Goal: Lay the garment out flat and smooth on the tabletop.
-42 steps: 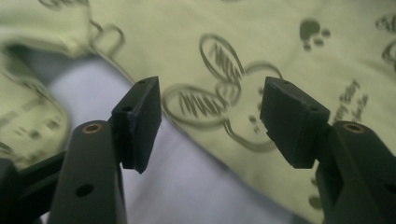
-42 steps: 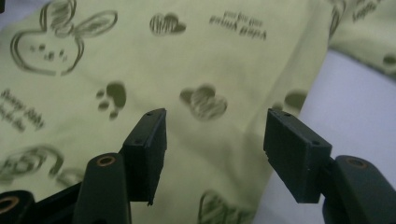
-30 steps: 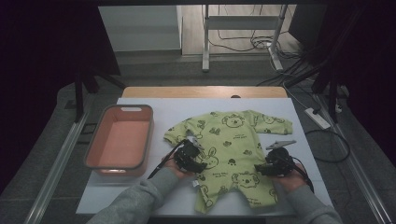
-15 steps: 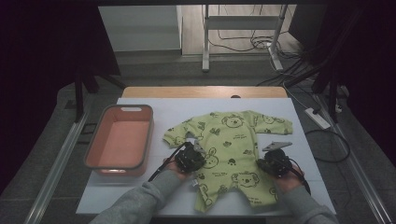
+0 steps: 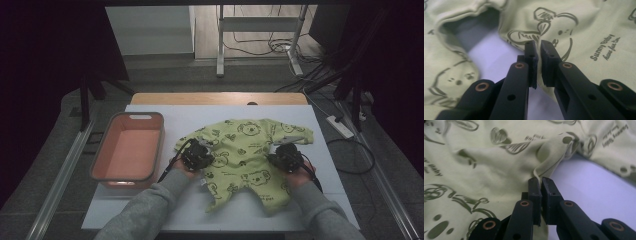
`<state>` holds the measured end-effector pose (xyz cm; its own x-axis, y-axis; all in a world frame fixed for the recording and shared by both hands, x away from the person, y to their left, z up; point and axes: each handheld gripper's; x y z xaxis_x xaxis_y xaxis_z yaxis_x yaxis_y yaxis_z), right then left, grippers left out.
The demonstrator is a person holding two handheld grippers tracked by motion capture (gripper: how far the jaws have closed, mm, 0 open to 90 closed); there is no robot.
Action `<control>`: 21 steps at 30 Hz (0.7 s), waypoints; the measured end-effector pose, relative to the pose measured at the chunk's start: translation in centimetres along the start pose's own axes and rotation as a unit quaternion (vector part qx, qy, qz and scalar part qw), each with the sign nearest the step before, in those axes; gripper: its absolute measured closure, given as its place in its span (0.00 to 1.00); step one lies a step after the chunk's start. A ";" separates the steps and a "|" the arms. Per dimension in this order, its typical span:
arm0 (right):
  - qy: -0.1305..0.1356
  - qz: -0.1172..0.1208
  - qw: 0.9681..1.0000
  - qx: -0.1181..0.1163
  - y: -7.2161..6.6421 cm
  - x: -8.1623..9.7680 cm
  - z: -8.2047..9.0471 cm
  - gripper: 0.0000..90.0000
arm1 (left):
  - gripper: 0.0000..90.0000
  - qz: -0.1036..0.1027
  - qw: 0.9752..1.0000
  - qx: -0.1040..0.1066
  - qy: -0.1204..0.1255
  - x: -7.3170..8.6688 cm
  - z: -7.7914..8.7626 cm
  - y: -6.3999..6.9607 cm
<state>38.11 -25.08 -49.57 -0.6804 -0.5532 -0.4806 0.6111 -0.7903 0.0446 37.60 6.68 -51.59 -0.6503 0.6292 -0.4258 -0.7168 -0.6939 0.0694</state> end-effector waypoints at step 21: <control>0.065 -0.011 0.998 -0.004 0.0 0.9 1.8 0.52 | 0.47 0.001 0.999 0.002 0.035 1.1 2.2 0.9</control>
<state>36.76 -26.01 -48.37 -0.6355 -0.4971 -0.5907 0.6003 -0.7993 0.0268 35.67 7.52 -50.06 -0.6327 0.6020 -0.4871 -0.7168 -0.6933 0.0744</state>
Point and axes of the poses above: each handheld gripper's, and its own axes: z roughly backward along the jaws, x roughly out of its underside, y roughly to its right, and after that the axes turned 11 degrees about -y, right-handed
